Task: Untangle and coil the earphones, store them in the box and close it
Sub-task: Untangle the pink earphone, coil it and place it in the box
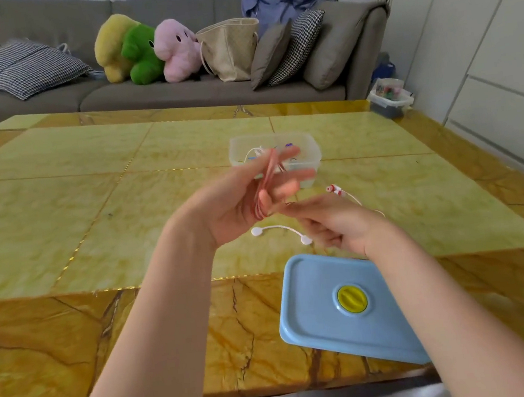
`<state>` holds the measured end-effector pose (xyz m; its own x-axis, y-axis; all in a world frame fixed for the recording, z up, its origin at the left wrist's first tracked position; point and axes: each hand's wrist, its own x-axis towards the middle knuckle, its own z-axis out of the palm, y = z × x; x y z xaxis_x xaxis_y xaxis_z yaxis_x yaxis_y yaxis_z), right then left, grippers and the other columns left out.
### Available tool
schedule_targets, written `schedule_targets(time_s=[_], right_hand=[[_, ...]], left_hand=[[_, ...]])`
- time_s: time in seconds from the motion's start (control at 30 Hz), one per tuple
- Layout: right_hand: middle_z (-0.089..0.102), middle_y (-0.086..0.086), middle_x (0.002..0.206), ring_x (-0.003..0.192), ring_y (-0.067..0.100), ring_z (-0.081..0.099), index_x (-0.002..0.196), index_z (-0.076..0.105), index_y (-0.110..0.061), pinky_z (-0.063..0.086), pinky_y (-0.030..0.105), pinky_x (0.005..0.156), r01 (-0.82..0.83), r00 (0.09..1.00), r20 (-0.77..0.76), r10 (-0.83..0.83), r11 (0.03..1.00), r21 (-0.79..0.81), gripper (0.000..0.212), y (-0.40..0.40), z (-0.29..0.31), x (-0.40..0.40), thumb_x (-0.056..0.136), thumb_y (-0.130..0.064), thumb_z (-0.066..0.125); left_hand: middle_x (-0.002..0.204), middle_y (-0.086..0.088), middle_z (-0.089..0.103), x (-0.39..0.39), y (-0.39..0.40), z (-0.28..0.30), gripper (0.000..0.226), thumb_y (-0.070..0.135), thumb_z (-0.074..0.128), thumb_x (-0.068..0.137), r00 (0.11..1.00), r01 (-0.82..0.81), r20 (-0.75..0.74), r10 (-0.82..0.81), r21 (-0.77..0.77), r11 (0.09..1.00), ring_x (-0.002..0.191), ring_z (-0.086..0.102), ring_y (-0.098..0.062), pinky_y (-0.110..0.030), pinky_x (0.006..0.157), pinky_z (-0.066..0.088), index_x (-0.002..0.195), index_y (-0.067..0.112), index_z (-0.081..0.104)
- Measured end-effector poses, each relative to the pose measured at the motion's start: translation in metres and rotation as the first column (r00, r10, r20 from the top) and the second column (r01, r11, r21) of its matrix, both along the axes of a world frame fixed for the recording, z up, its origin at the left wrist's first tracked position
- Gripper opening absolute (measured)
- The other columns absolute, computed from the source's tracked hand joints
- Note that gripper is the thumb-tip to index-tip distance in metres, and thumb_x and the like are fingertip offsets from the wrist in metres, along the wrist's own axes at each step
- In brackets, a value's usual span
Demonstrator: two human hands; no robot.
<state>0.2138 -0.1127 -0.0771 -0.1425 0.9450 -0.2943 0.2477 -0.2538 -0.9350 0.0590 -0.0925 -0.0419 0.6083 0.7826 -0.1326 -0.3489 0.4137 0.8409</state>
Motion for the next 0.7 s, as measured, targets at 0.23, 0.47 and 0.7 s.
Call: schedule_targets(time_s=[0.23, 0.47, 0.7], right_hand=[[0.033, -0.005, 0.037, 0.027, 0.004, 0.022, 0.062, 0.046, -0.012, 0.013, 0.013, 0.031, 0.064, 0.992, 0.101, -0.077, 0.990, 0.122, 0.028, 0.003, 0.002, 0.009, 0.081, -0.010, 0.067], [0.032, -0.011, 0.039, 0.033, 0.005, 0.022, 0.057, 0.048, -0.015, 0.019, 0.018, 0.037, 0.279, 0.950, 0.010, -0.313, 0.859, 0.429, 0.032, 0.008, 0.017, 0.007, 0.075, -0.011, 0.074], [0.048, 0.001, 0.052, 0.032, 0.007, 0.034, 0.090, 0.063, -0.006, 0.023, 0.015, 0.032, 0.020, 0.995, -0.096, 0.009, 0.955, 0.295, 0.011, -0.005, 0.025, -0.004, 0.093, -0.011, 0.054]], left_hand=[[0.117, -0.013, 0.066, -0.002, -0.017, -0.007, 0.033, 0.032, 0.047, 0.091, 0.760, 0.406, -0.551, -0.343, -0.009, 0.914, 0.078, 0.071, -0.025, -0.019, 0.058, 0.055, 0.113, 0.014, 0.062], [0.114, -0.010, 0.060, 0.000, -0.006, -0.015, 0.024, 0.028, 0.043, 0.098, 0.851, 0.005, -0.524, 0.030, 0.065, 0.998, 0.095, 0.058, -0.030, -0.035, 0.081, 0.049, 0.097, 0.018, 0.065], [0.108, -0.005, 0.060, -0.002, 0.002, -0.013, 0.025, 0.026, 0.035, 0.101, 0.961, -0.225, -0.148, 0.234, 0.076, 0.971, 0.085, 0.063, -0.022, -0.031, 0.077, 0.050, 0.103, 0.014, 0.057]])
